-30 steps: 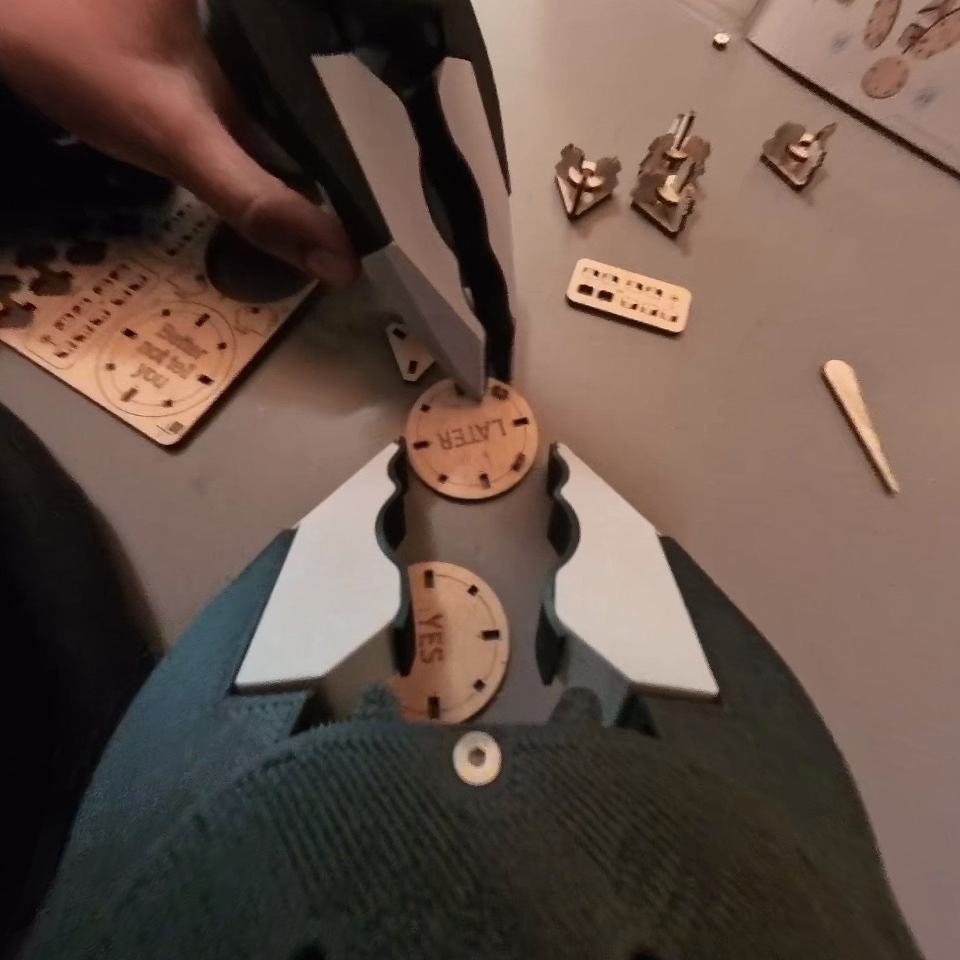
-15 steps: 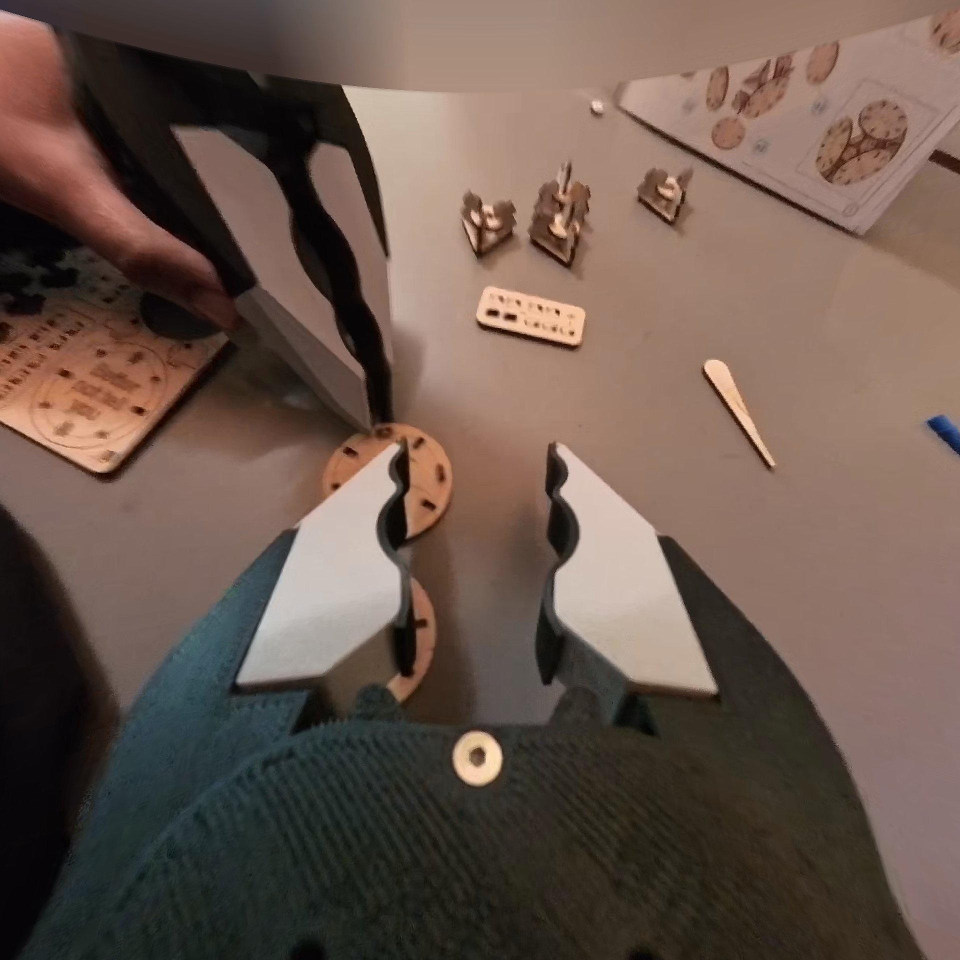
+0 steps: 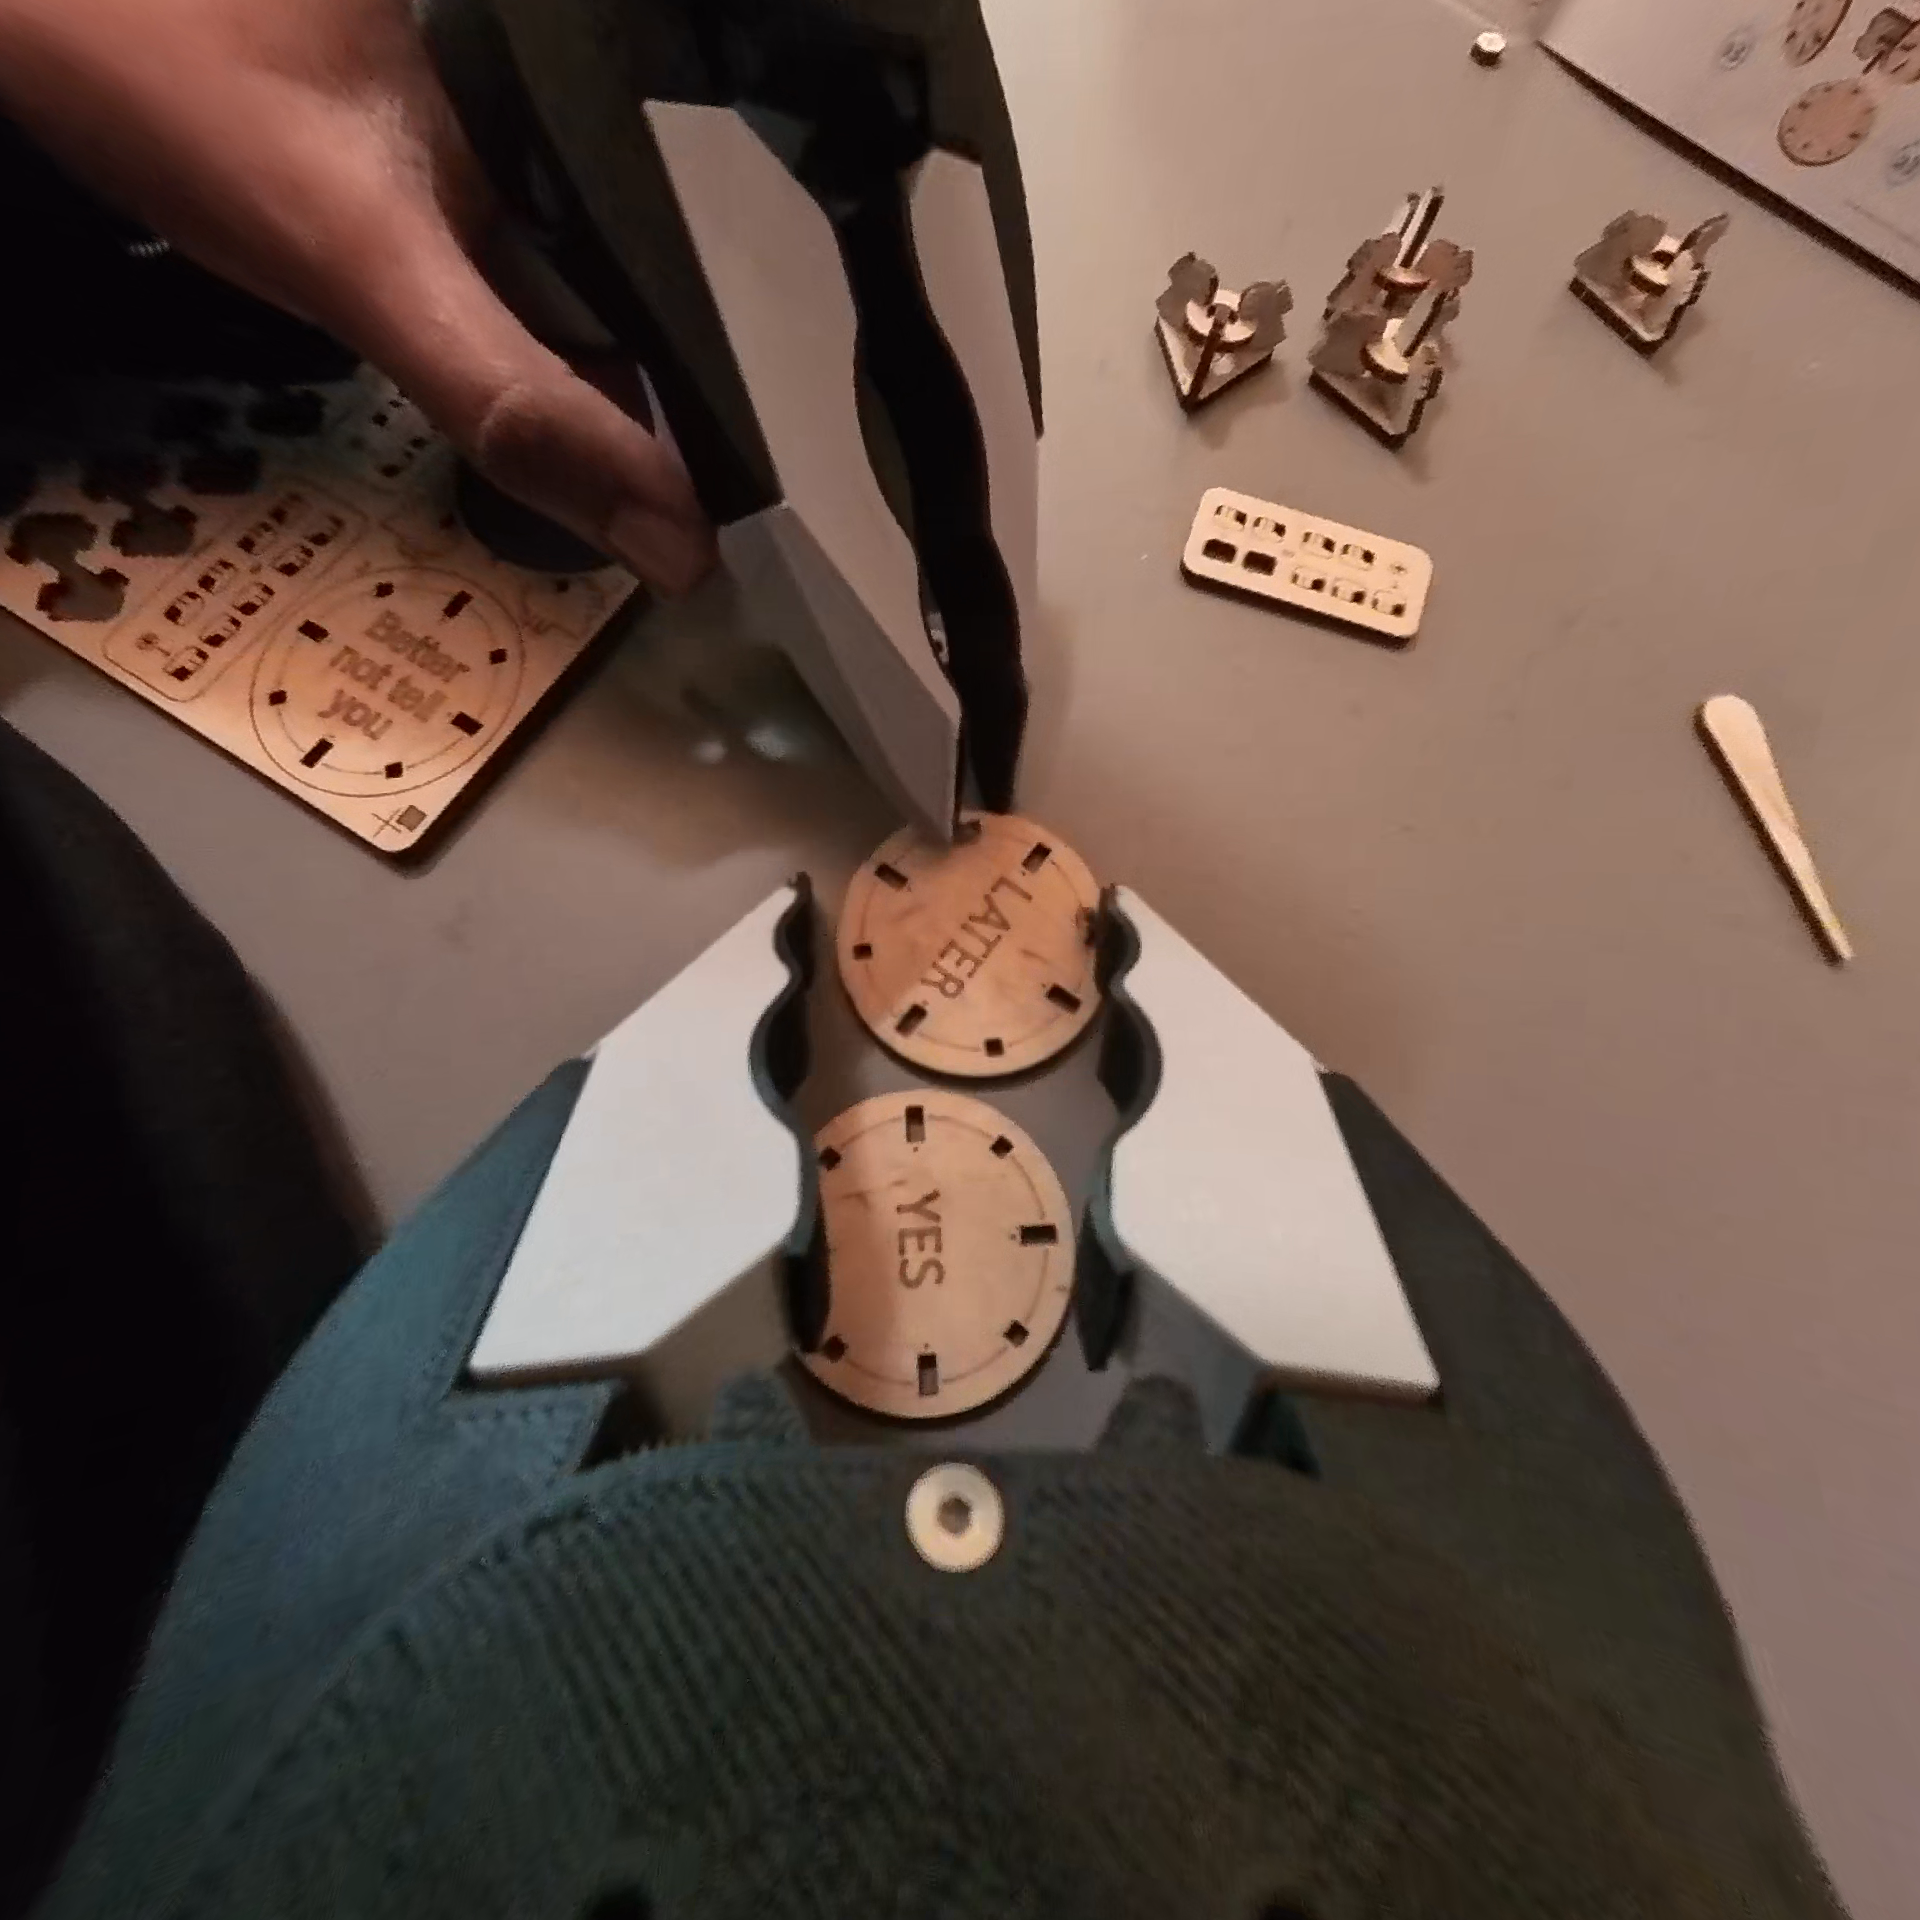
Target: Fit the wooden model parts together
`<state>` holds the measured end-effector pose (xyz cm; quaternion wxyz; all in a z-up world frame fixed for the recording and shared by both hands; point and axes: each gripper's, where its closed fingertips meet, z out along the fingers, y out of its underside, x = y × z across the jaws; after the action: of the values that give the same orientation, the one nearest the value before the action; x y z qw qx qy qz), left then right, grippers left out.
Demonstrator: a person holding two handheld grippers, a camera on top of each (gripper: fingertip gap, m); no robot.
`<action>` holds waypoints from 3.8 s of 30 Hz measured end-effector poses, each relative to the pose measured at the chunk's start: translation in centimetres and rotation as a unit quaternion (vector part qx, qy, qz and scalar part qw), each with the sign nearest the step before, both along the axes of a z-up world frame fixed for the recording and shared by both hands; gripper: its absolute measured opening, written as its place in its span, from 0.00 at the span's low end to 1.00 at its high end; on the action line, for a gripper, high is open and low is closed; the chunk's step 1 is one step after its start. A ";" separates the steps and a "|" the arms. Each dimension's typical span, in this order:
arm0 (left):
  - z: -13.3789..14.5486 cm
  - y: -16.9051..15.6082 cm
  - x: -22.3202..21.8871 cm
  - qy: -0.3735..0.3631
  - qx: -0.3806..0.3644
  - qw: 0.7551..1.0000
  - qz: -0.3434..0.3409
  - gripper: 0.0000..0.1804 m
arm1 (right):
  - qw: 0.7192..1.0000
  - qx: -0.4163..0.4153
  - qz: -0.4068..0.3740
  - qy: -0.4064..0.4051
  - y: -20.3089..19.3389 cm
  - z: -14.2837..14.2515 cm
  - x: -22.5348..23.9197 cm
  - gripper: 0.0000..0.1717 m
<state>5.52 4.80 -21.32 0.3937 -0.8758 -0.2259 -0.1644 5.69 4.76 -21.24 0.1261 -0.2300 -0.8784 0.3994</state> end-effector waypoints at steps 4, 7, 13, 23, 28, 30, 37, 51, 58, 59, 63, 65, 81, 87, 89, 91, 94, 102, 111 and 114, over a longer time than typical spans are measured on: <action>0.0 0.0 0.1 0.000 -0.001 1.000 -0.004 0.05 | 1.000 0.011 -0.007 0.013 0.2 -0.1 -0.2 0.28; 0.0 0.0 0.1 0.001 -0.001 1.000 -0.003 0.05 | 1.000 0.011 -0.012 0.012 0.6 -0.1 -0.4 0.28; 0.0 0.0 0.0 -0.002 0.002 1.000 -0.003 0.04 | 1.000 0.008 -0.012 0.007 0.6 -0.1 -0.4 0.27; -0.1 0.2 0.2 -0.002 0.002 1.000 -0.002 0.04 | 1.000 0.001 -0.012 -0.003 0.6 -0.1 -0.4 0.27; -0.1 0.2 0.2 -0.001 0.002 1.000 -0.002 0.04 | 1.000 -0.002 -0.012 -0.007 0.6 -0.1 -0.4 0.27; -0.1 0.2 0.2 0.000 0.002 1.000 -0.001 0.04 | 1.000 -0.003 -0.012 -0.009 0.6 -0.1 -0.4 0.26; -0.1 0.2 0.2 0.000 0.001 1.000 -0.001 0.04 | 1.000 -0.005 -0.012 -0.010 0.6 -0.1 -0.4 0.26; -0.1 0.3 0.2 -0.005 0.003 1.000 0.000 0.04 | 1.000 -0.005 -0.012 0.026 1.3 0.6 -0.7 0.24; -0.1 0.3 0.3 -0.005 0.003 1.000 0.000 0.04 | 0.997 0.025 0.005 0.069 1.2 0.5 -0.3 0.26; -0.1 0.3 0.3 -0.006 0.003 1.000 0.000 0.04 | 0.998 0.020 0.004 0.056 1.1 0.4 -0.2 0.28; -0.1 0.3 0.3 -0.005 0.003 1.000 0.000 0.04 | 0.999 -0.024 0.005 -0.020 0.8 0.3 0.4 0.33; -0.1 0.3 0.3 -0.007 0.003 1.000 -0.001 0.04 | 0.999 -0.032 -0.001 -0.036 0.9 0.3 0.2 0.33; -0.1 0.4 0.3 -0.014 0.006 1.000 0.002 0.03 | 1.000 0.014 0.010 0.018 1.1 -0.1 0.0 0.28; -0.1 0.4 0.3 -0.013 0.006 1.000 0.002 0.03 | 1.000 0.010 0.011 0.011 1.1 -0.1 0.0 0.28; -0.1 0.4 0.3 -0.015 0.006 1.000 0.003 0.03 | 1.000 0.006 0.007 0.003 1.1 -0.1 0.0 0.28; -0.1 0.4 0.3 -0.015 0.006 1.000 0.003 0.03 | 1.000 0.003 0.005 -0.002 1.1 -0.1 0.0 0.28; -0.1 0.4 0.3 -0.013 0.006 1.000 0.004 0.03 | 1.000 -0.001 0.005 -0.007 1.1 -0.1 0.0 0.28; -0.1 0.5 0.3 -0.010 0.005 1.000 0.006 0.03 | 1.000 -0.006 0.004 -0.015 1.1 -0.1 0.0 0.27; -0.1 0.5 0.3 -0.009 0.004 1.000 0.007 0.03 | 1.000 -0.005 0.008 -0.014 1.2 -0.2 0.0 0.27; -0.1 0.5 0.3 -0.010 0.003 1.000 0.007 0.03 | 1.000 -0.004 0.008 -0.011 1.1 -0.1 0.0 0.27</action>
<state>5.83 5.27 -21.40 0.3956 -0.8712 -0.2351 -0.1708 5.71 5.88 -21.38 0.1122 -0.2275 -0.8800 0.4017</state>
